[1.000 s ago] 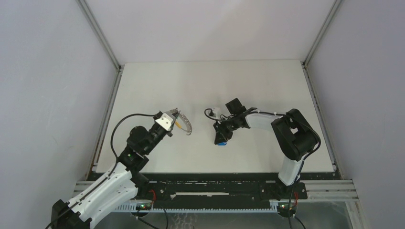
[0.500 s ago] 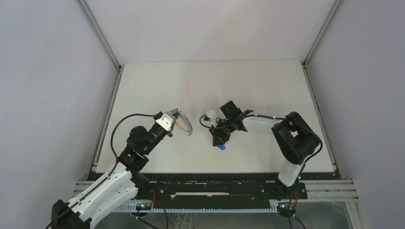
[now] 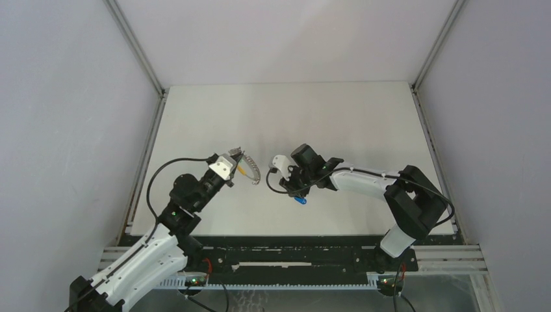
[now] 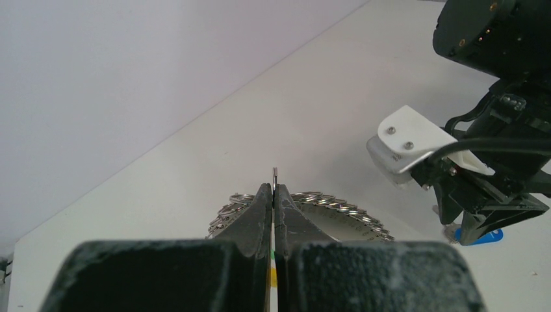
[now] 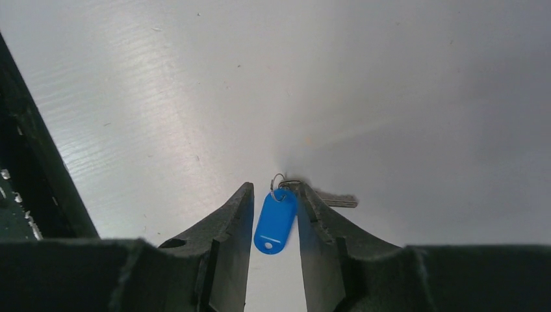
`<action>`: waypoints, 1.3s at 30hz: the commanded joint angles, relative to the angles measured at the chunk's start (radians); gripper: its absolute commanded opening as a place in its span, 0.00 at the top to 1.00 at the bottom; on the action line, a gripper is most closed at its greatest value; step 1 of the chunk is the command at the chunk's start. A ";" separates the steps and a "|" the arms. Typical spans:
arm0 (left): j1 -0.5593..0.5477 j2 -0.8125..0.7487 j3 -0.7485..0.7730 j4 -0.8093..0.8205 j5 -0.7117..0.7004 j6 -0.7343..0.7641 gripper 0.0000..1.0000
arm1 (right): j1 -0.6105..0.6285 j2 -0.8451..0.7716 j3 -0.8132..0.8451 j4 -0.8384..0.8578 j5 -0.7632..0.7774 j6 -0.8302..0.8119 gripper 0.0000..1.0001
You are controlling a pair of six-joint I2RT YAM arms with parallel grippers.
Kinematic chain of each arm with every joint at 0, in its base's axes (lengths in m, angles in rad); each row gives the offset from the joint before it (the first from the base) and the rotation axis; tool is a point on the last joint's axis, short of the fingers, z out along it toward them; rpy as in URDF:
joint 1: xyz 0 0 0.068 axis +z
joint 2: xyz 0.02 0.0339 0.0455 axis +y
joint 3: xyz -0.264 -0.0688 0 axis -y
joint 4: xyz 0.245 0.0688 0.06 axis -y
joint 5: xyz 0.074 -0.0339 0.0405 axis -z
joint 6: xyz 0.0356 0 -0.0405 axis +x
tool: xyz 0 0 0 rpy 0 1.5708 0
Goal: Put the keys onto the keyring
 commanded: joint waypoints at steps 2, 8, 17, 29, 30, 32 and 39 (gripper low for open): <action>0.007 -0.022 -0.019 0.046 -0.013 0.012 1.00 | 0.039 0.005 0.004 -0.003 0.150 -0.032 0.69; 0.009 -0.012 -0.015 0.044 -0.075 -0.001 1.00 | 0.048 0.020 0.008 -0.009 0.160 -0.041 0.69; 0.040 -0.003 -0.017 0.049 -0.143 -0.040 1.00 | 0.065 0.037 0.017 -0.028 0.153 -0.051 0.70; 0.043 -0.012 -0.019 0.046 -0.142 -0.040 1.00 | 0.084 0.072 0.035 -0.024 0.190 -0.056 0.75; 0.043 -0.013 -0.018 0.046 -0.140 -0.041 1.00 | 0.084 0.074 0.036 -0.025 0.192 -0.057 0.76; 0.045 -0.014 -0.019 0.046 -0.139 -0.041 1.00 | 0.086 0.076 0.037 -0.025 0.196 -0.055 0.78; 0.045 -0.013 -0.018 0.046 -0.131 -0.042 1.00 | 0.085 0.080 0.038 -0.021 0.196 -0.057 0.83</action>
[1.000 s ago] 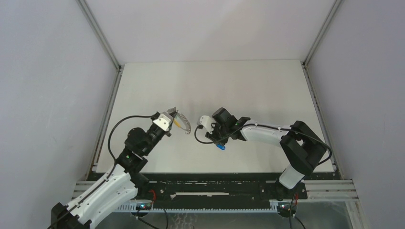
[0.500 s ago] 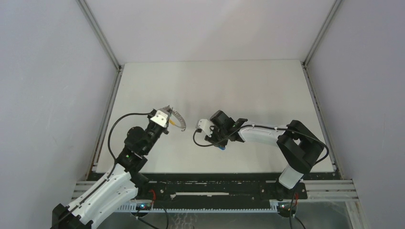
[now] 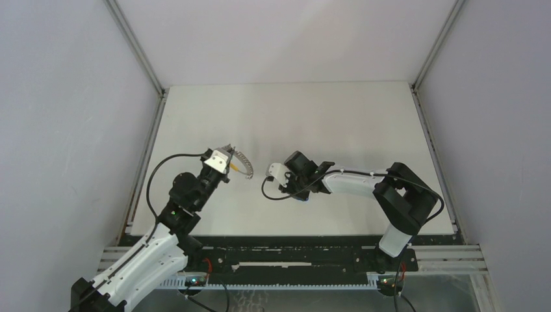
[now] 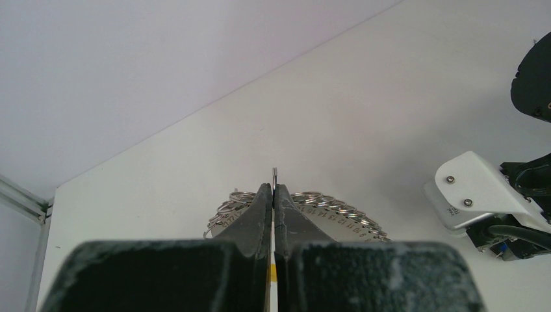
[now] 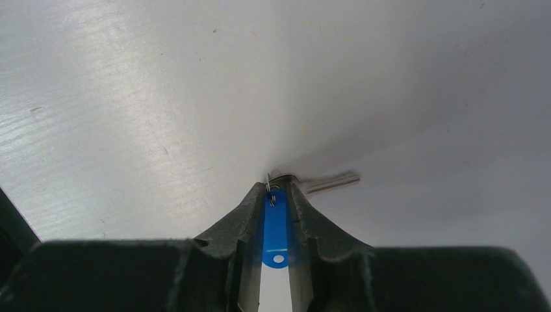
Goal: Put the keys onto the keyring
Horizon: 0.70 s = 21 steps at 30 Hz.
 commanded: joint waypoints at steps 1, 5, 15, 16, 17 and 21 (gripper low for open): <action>0.008 -0.015 -0.017 0.057 0.001 -0.014 1.00 | 0.008 0.008 0.031 0.011 0.012 -0.009 0.83; 0.008 -0.015 -0.016 0.056 0.006 -0.014 1.00 | 0.009 0.011 0.034 0.006 0.011 -0.009 0.87; 0.008 -0.013 -0.014 0.053 0.039 -0.010 1.00 | 0.008 -0.038 0.036 -0.029 0.008 -0.008 1.00; 0.008 -0.013 -0.015 0.052 0.047 -0.009 1.00 | 0.008 -0.056 0.036 -0.032 0.006 -0.007 1.00; 0.008 -0.013 -0.014 0.051 0.056 -0.008 1.00 | 0.008 -0.071 0.036 -0.035 0.005 -0.005 1.00; 0.008 -0.012 -0.012 0.045 0.133 0.005 1.00 | 0.008 -0.148 0.036 -0.050 0.000 0.007 1.00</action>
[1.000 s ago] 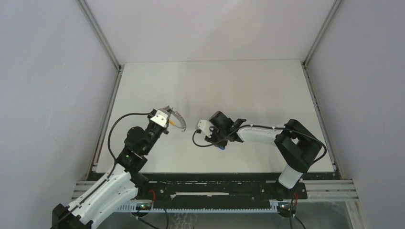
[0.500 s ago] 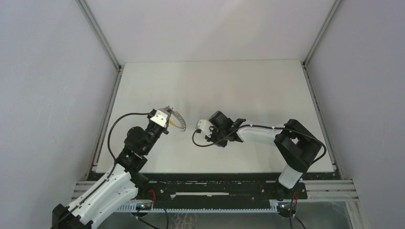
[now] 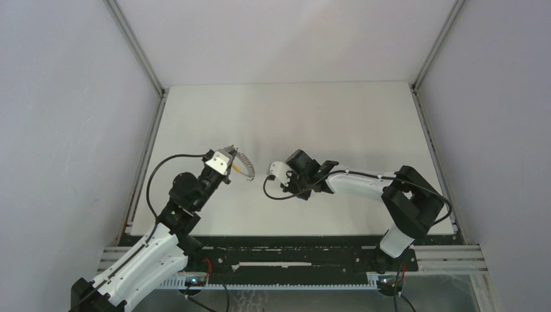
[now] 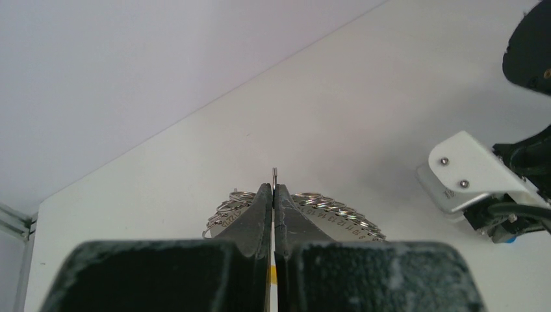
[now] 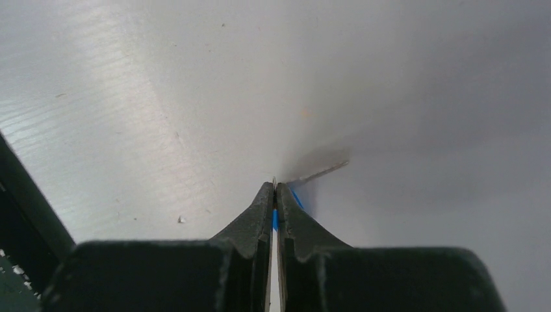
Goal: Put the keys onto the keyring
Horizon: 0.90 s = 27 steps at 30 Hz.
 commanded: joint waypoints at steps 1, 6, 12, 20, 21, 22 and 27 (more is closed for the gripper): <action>0.006 -0.010 -0.010 0.045 0.113 0.008 1.00 | 0.007 -0.138 0.032 -0.012 -0.007 0.011 1.00; 0.006 0.013 0.011 0.013 0.256 0.036 1.00 | 0.009 -0.272 0.032 -0.026 -0.046 0.017 1.00; 0.001 0.021 0.021 -0.004 0.470 0.075 1.00 | 0.009 -0.431 0.032 -0.033 -0.100 0.035 1.00; -0.054 0.015 0.034 -0.048 0.653 0.149 1.00 | 0.004 -0.559 0.032 -0.012 -0.244 -0.017 1.00; -0.061 0.016 0.037 -0.057 0.664 0.161 1.00 | 0.005 -0.571 0.032 -0.016 -0.254 -0.036 1.00; -0.067 0.020 0.039 -0.065 0.673 0.173 1.00 | 0.007 -0.582 0.032 -0.020 -0.263 -0.062 1.00; -0.099 0.030 0.048 -0.072 0.709 0.216 1.00 | 0.028 -0.612 0.032 -0.037 -0.268 -0.144 1.00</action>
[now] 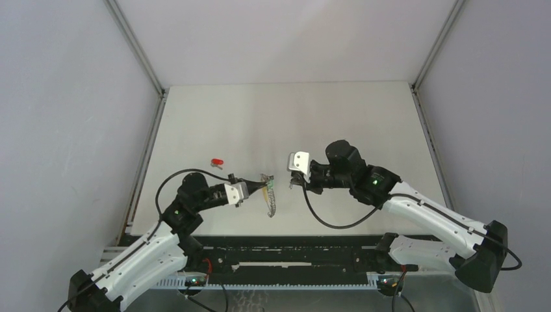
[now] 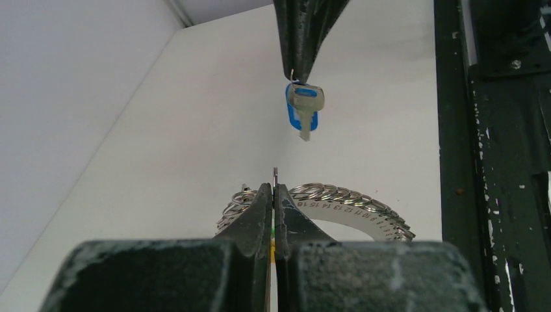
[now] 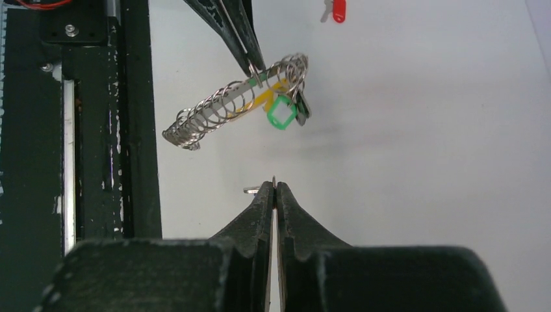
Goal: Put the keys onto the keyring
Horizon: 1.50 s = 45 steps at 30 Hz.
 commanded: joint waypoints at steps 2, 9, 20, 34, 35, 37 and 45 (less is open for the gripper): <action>-0.049 0.011 0.052 0.018 0.039 0.104 1.00 | 0.034 -0.025 0.032 0.006 -0.024 -0.114 1.00; -0.098 0.050 0.085 -0.009 -0.010 0.187 1.00 | 0.075 0.014 0.094 -0.055 0.038 -0.205 1.00; -0.181 0.062 0.098 -0.001 -0.116 0.261 1.00 | 0.141 0.063 0.133 -0.119 0.103 -0.283 1.00; -0.187 0.064 0.081 0.047 -0.102 0.211 1.00 | 0.288 0.095 0.063 0.001 0.389 -0.345 1.00; -0.187 0.071 0.082 0.049 -0.104 0.207 1.00 | 0.294 0.086 0.051 0.022 0.402 -0.349 1.00; -0.186 0.078 0.082 0.053 -0.113 0.195 1.00 | 0.305 0.066 0.027 0.055 0.419 -0.350 1.00; -0.187 0.080 0.079 0.071 -0.132 0.168 1.00 | 0.322 0.052 0.003 0.082 0.450 -0.379 1.00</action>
